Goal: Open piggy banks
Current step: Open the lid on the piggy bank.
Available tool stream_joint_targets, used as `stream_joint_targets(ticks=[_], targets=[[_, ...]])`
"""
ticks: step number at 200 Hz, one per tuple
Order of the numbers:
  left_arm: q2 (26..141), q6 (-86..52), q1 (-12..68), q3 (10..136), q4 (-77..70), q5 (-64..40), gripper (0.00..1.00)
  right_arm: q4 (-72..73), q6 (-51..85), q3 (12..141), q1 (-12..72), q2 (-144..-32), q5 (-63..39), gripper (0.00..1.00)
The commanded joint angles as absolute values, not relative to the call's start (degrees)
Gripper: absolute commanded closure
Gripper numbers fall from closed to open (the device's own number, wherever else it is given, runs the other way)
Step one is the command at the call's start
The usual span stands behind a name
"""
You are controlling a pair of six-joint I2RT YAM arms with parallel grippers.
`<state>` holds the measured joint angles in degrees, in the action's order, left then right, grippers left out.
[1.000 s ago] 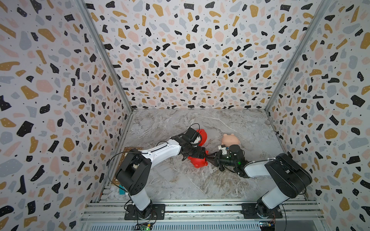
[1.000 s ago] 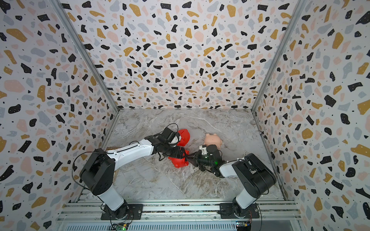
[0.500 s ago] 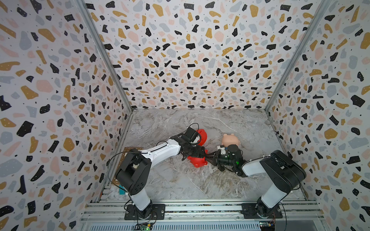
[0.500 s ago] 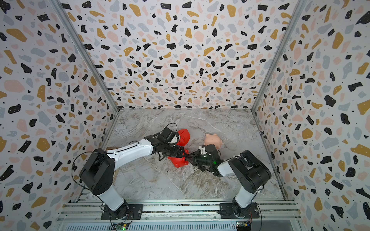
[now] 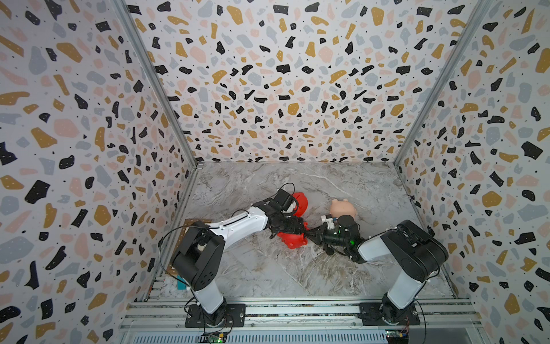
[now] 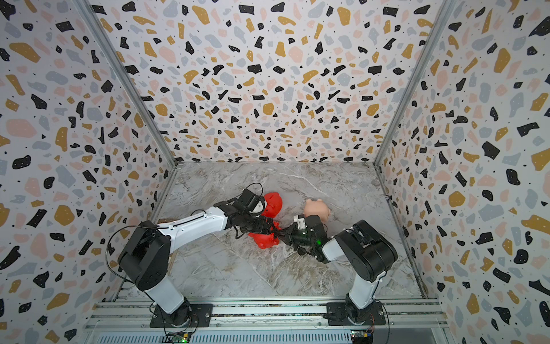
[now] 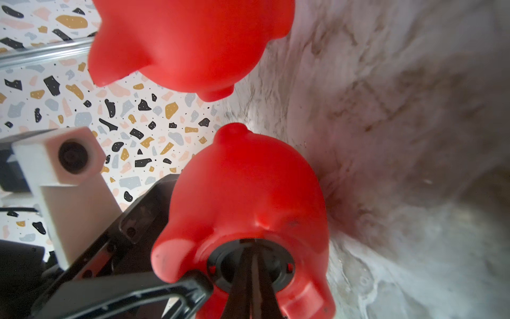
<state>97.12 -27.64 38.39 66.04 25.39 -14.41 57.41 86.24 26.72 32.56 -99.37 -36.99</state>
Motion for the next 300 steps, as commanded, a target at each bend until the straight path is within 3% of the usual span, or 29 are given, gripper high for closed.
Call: stream_joint_targets(ticks=[1, 81, 129, 183, 300], targets=[[99.2, -25.1, 39.5, 65.6, 25.9, -20.1, 0.11, 54.7, 74.2, 26.9, 32.3, -97.5, -35.6, 1.0], [100.3, -22.8, 39.5, 66.0, 25.7, -22.0, 0.11, 45.9, 48.3, 31.8, 33.0, -95.8, -34.3, 1.0], [100.7, -21.9, 39.4, 66.2, 25.7, -23.5, 0.1, 53.3, 41.1, 30.2, 34.1, -96.7, -32.9, 1.0], [100.8, -20.8, 39.2, 67.0, 26.9, -23.9, 0.1, 50.8, 22.4, 30.1, 37.7, -93.8, -25.5, 1.0], [101.4, -17.9, 38.2, 68.7, 30.1, -25.8, 0.11, 58.0, -2.0, 27.7, 43.6, -94.2, -19.0, 1.0]])
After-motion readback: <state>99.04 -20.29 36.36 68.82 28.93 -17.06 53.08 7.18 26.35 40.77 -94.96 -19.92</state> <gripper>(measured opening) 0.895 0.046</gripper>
